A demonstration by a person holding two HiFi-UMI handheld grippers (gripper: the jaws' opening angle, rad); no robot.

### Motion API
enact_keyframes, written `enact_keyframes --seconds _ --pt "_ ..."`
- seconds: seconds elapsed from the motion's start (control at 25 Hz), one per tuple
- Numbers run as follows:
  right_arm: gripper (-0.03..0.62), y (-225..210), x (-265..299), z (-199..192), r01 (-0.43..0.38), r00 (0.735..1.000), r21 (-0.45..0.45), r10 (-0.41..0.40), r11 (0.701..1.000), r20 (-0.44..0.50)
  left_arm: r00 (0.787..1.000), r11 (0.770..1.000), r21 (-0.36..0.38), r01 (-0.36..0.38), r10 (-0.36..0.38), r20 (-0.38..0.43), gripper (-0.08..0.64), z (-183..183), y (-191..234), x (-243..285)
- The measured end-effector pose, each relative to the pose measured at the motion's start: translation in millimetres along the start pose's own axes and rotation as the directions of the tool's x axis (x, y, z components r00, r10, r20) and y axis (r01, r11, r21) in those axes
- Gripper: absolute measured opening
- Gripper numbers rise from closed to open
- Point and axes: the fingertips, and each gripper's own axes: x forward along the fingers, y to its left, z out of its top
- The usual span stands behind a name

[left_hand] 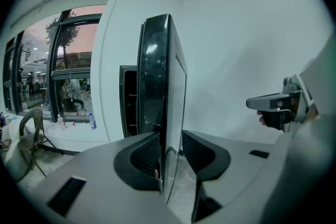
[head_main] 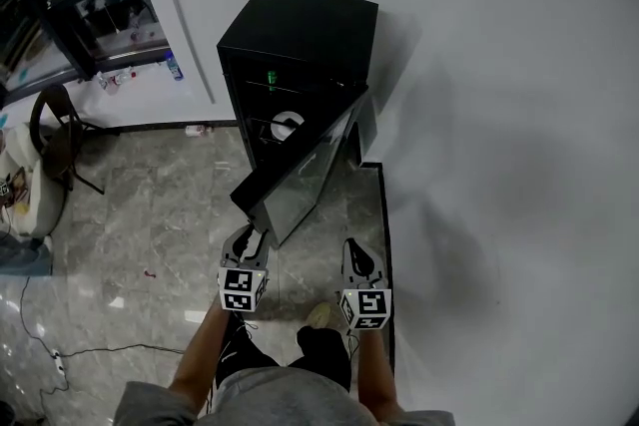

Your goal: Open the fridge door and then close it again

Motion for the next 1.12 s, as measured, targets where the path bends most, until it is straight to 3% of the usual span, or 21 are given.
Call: enact_keyframes --seconds 1.12 --pt "0.025 -44 -65 -30 0.063 0.998 0.039 -0.064 0.997 0.002 0.99 0.989 0.031 0.143 -0.143 -0.002 0.127 -14 -120 -13"
